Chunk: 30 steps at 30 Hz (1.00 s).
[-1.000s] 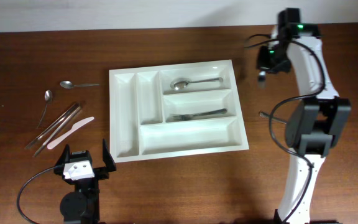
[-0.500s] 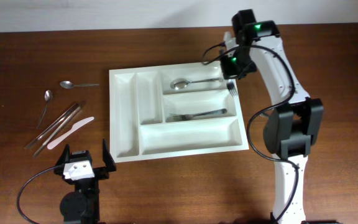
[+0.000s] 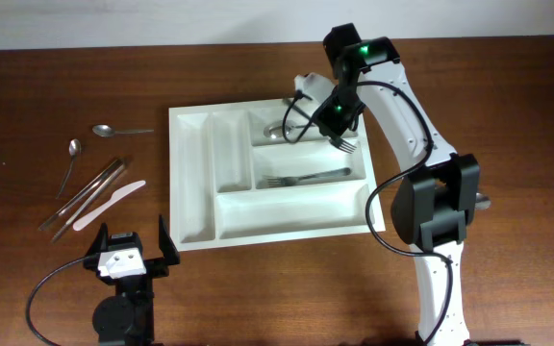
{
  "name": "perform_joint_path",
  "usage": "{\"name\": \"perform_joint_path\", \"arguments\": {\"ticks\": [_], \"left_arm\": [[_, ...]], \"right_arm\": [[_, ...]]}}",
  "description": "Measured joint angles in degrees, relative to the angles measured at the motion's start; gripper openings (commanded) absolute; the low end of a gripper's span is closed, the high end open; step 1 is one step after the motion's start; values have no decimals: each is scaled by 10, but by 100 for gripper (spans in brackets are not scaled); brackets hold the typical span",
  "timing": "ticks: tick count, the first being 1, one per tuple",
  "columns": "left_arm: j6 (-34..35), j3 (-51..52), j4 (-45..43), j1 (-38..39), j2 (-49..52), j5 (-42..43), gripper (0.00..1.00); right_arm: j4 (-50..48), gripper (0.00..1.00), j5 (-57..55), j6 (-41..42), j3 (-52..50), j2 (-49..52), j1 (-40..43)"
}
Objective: Pack container
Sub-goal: 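Carry the fork left over the tray's middle compartment, then lower the fork into the middle compartment and open the right gripper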
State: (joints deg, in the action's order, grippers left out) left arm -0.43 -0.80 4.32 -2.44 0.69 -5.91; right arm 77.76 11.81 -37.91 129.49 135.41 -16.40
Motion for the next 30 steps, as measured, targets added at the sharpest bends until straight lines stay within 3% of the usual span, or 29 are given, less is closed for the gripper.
{"name": "perform_joint_path", "arguments": {"ticks": [12,22,27,30], "left_arm": [[0,0,0,0,0,0,99],[0,0,0,0,0,0,99],[0,0,0,0,0,0,99],[0,0,0,0,0,0,99]], "right_arm": [[43,4,68,-221,-9,0,-2],[12,4,104,-268,-98,0,-2],[-3,23,107,-266,-105,0,-2],[-5,24,109,-268,-105,0,-2]]}}
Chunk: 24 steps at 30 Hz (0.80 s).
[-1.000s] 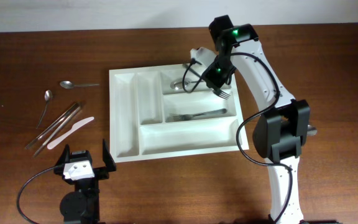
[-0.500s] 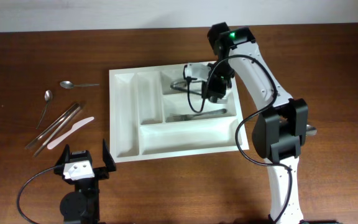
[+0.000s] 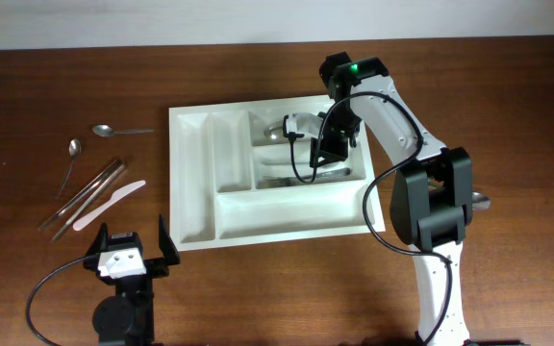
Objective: Pack container
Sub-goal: 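Lower the fork into the middle compartment and open the right gripper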
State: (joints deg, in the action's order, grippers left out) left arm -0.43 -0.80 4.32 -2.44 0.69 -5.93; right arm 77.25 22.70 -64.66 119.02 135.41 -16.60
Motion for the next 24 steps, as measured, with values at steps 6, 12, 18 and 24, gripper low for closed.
{"name": "perform_joint_path", "arguments": {"ticks": [6,12,18,24], "left_arm": [[0,0,0,0,0,0,99],[0,0,0,0,0,0,99],[0,0,0,0,0,0,99],[0,0,0,0,0,0,99]], "right_arm": [[0,28,2,0,0,0,0],[4,43,-1,55,27,1,0],[1,67,-49,188,147,2,3],[53,99,-106,341,205,2,26]]}}
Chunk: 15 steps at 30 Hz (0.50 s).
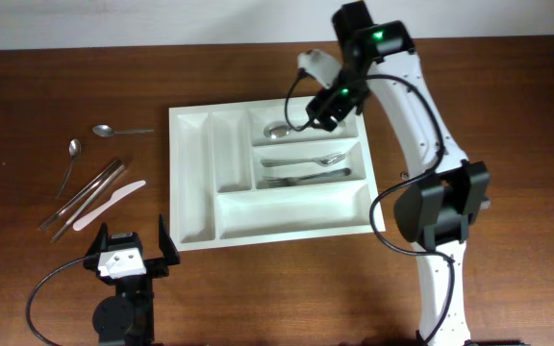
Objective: Pack container
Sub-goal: 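Lower the fork into the middle compartment and open the right gripper, then move the right gripper right and down over the silver spoon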
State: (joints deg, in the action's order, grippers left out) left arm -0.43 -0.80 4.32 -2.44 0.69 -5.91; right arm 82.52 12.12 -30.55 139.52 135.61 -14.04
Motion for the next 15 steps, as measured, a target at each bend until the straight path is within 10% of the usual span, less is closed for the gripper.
{"name": "perform_joint_path", "arguments": {"ticks": [15], "left_arm": [[0,0,0,0,0,0,99]], "right_arm": [[90,100,-52,277,1,0,187]]}}
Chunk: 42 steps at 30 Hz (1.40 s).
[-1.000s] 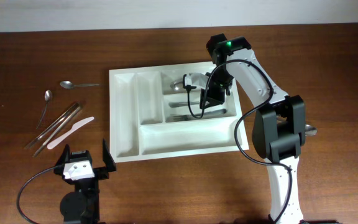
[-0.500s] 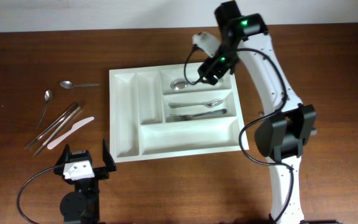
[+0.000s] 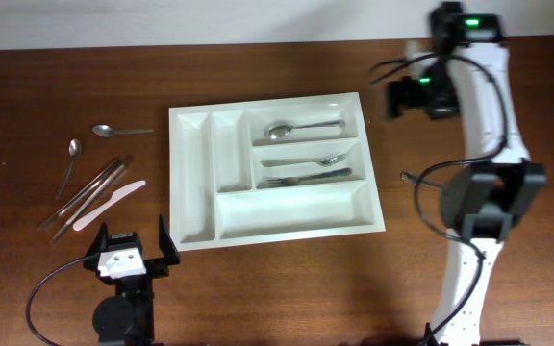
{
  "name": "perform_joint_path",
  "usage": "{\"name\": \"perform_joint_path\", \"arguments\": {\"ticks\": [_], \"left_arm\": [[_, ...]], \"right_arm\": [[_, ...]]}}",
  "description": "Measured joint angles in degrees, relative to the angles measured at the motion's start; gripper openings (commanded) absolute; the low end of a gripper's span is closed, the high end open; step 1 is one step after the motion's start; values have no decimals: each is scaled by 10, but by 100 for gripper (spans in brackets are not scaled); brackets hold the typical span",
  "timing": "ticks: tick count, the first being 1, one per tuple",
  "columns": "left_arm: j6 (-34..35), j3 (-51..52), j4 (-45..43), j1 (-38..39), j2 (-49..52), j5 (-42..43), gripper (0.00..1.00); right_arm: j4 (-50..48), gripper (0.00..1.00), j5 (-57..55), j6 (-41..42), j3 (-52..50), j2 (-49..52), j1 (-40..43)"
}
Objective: Pack container
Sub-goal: 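Move the right gripper right and down over the silver spoon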
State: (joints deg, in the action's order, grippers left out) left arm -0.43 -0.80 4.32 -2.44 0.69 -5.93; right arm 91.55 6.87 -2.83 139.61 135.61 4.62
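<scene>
The white compartment tray (image 3: 192, 183) lies mid-table. Its upper right slot holds a spoon (image 3: 301, 126). Two forks (image 3: 306, 168) lie side by side in the slot below it. To the left of the tray, loose cutlery rests on the wood: two spoons (image 3: 118, 130), a pair of long metal pieces (image 3: 89, 190) and a white knife (image 3: 110, 203). My right gripper (image 3: 395, 99) hangs off the tray's upper right corner, jaws apart and holding nothing. My left gripper (image 3: 133, 240) is parked open at the front left, near the table edge.
The right arm's base (image 3: 479, 207) stands to the right of the tray, its cables looping beside it. The left arm's base (image 3: 121, 312) and its cable sit at the front left. The table's far edge meets a white wall.
My right gripper has moved from above the tray's upper right slot to a spot outside the tray, off its upper right corner. The cutlery and the left arm have not moved.
First my right gripper held a fork over the tray's right edge, with one fork lying in the middle slot. Then it was low over that slot. Half a second ago two forks lay there and the gripper was empty above the tray; now it is off to the right.
</scene>
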Motion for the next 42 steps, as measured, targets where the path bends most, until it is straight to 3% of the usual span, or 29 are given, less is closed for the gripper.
{"name": "perform_joint_path", "arguments": {"ticks": [5,11,22,42], "left_arm": [[0,0,0,0,0,0,99],[0,0,0,0,0,0,99],[0,0,0,0,0,0,99],[0,0,0,0,0,0,99]], "right_arm": [[25,99,-15,33,0,0,70],[54,99,-42,48,0,0,96],[23,99,-123,72,0,0,103],[-28,99,-164,64,0,0,107]]}}
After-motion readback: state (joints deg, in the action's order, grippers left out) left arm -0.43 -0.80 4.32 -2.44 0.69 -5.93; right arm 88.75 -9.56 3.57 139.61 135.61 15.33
